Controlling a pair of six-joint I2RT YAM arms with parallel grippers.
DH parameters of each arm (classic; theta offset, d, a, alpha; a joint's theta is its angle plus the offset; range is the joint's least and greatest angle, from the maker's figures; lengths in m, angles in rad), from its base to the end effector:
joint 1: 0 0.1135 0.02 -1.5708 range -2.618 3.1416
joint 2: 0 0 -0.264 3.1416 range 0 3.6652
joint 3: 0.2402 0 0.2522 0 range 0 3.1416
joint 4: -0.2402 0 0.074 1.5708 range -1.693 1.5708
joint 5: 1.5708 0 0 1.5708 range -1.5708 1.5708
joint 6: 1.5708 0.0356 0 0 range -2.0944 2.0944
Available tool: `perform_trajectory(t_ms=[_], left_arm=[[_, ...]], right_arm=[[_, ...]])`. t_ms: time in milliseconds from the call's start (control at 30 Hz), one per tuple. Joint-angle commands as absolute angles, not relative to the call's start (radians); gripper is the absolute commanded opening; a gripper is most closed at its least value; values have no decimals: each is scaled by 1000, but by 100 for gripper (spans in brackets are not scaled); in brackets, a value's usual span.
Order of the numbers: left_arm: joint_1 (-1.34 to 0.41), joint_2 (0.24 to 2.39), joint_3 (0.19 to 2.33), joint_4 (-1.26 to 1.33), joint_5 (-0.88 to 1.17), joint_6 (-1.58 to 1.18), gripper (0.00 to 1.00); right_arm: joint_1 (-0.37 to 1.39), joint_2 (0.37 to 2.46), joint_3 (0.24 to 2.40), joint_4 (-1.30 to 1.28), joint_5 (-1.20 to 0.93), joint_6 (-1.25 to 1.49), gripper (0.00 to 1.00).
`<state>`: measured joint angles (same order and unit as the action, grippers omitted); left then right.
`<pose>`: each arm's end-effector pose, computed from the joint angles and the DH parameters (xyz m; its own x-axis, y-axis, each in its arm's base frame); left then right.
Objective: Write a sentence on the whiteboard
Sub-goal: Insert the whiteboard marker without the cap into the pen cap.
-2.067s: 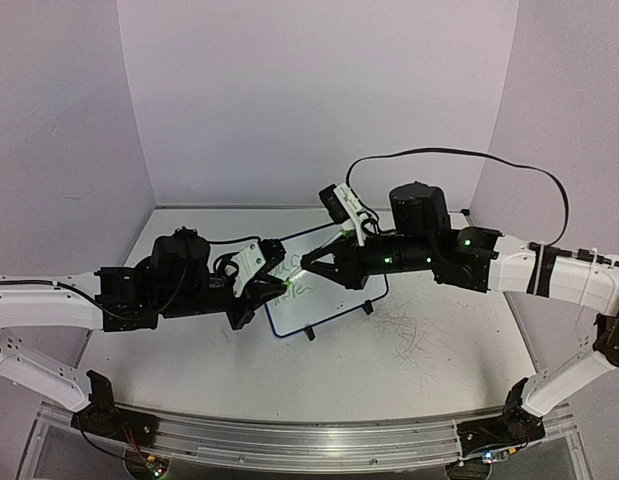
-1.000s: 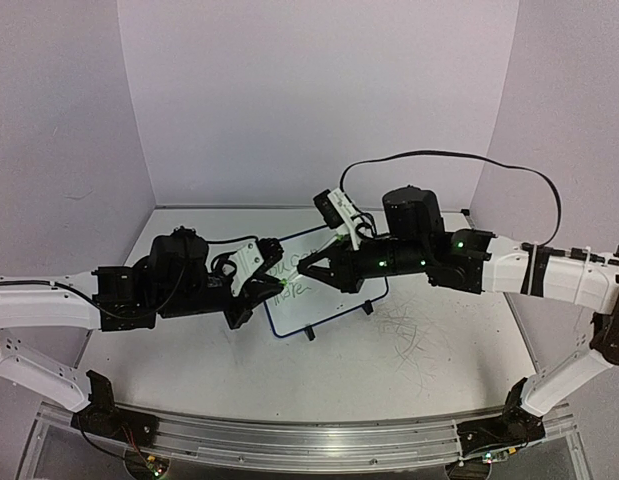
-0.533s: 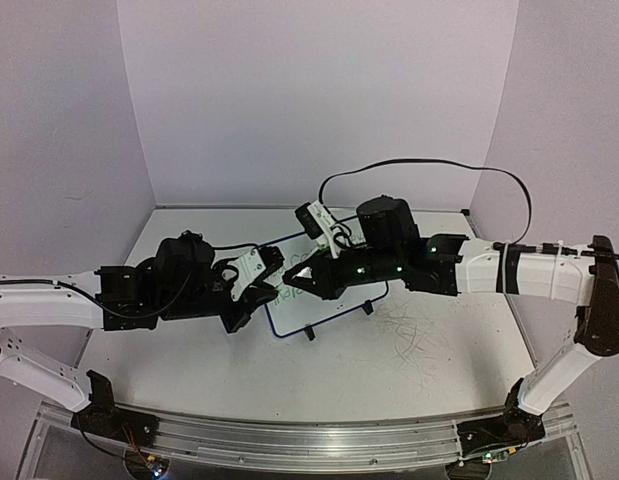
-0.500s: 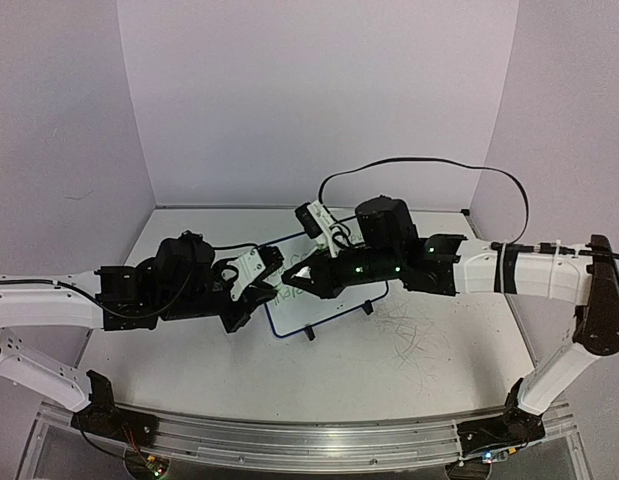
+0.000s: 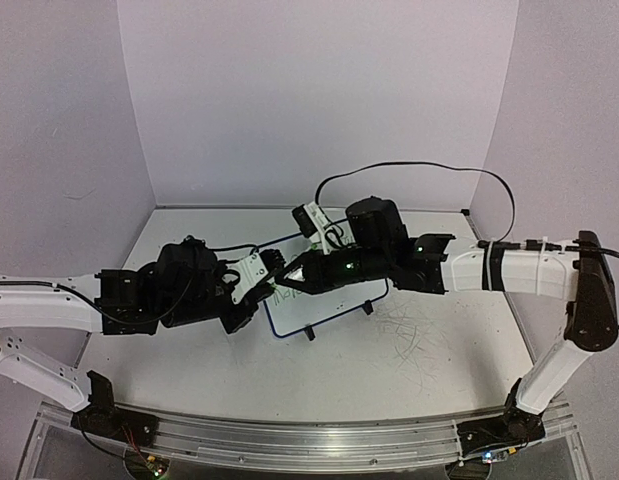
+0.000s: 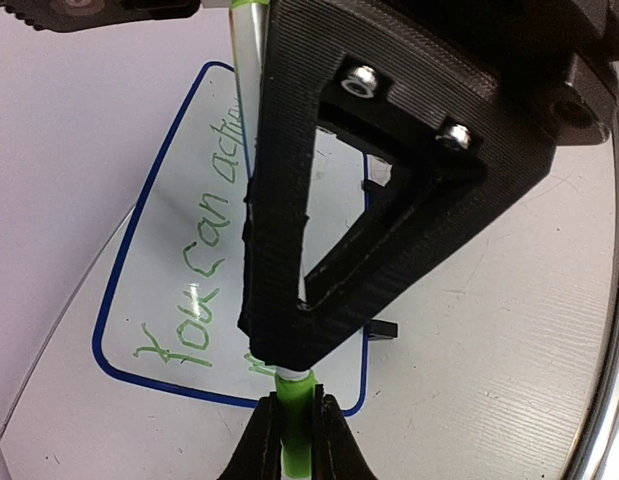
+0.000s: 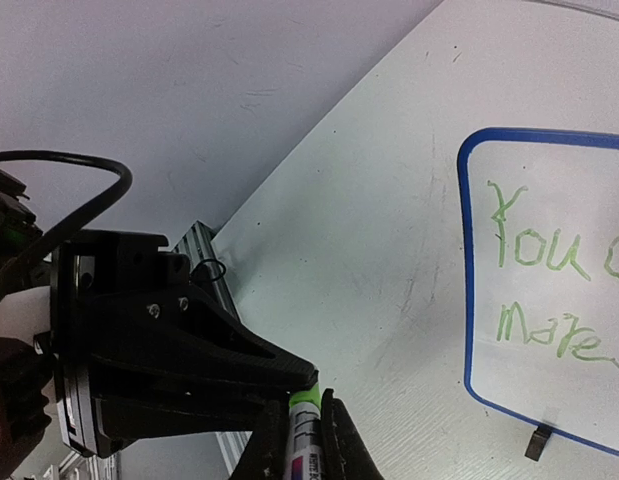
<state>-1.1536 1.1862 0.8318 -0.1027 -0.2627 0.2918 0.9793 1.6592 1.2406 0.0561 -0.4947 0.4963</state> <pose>0.1174 -0.2420 0.2816 0.0556 0.5603 -0.8264 0.8066 0.4627 0.3679 0.2034 0.3332 0.2944 -0.6396 -0.2006 -0.7420 -0.7659 0.2477 0.5933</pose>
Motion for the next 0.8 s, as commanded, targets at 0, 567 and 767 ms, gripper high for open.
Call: perform_trajectory(t_ms=[0, 567, 767], left_arm=[[-1180, 1170, 922, 142, -139, 331, 0], [-1187, 1178, 932, 152, -155, 320, 0], [-1187, 1153, 881, 142, -269, 238, 0]], right_arm=[[1017, 1707, 1249, 27, -734, 248, 0], [1082, 1739, 1191, 230, -759, 433, 0], [1037, 1639, 1174, 152, -600, 421, 19]])
